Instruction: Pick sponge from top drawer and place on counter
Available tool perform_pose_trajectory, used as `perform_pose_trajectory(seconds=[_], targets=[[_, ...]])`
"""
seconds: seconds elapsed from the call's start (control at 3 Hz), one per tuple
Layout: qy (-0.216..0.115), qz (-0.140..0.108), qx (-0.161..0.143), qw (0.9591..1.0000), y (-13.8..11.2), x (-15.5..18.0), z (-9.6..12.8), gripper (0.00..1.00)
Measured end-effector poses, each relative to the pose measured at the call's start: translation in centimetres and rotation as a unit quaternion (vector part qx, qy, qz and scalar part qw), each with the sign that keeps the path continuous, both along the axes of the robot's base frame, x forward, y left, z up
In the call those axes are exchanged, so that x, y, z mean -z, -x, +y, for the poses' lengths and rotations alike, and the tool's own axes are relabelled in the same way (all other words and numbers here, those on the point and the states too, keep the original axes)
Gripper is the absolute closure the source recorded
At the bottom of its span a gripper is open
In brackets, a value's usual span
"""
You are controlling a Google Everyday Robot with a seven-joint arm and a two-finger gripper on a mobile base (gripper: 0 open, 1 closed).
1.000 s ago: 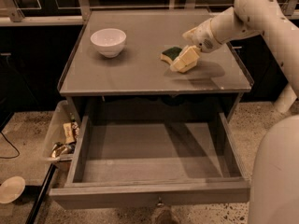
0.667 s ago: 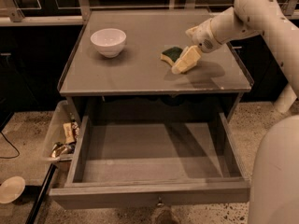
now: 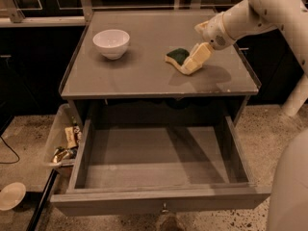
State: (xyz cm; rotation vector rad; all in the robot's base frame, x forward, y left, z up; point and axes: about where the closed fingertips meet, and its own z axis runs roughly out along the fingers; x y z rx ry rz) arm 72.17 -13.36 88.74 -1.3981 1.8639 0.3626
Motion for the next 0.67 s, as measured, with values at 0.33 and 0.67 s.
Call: perform_pose_trajectory(seconds=[0.33,0.67], targets=[[-0.002,-0.025,0.002,0.9997,1.72,-3.65,-1.52,0.00],[-0.002,-0.025,0.003,0.9997,1.76,-3.75,-1.56,0.00]])
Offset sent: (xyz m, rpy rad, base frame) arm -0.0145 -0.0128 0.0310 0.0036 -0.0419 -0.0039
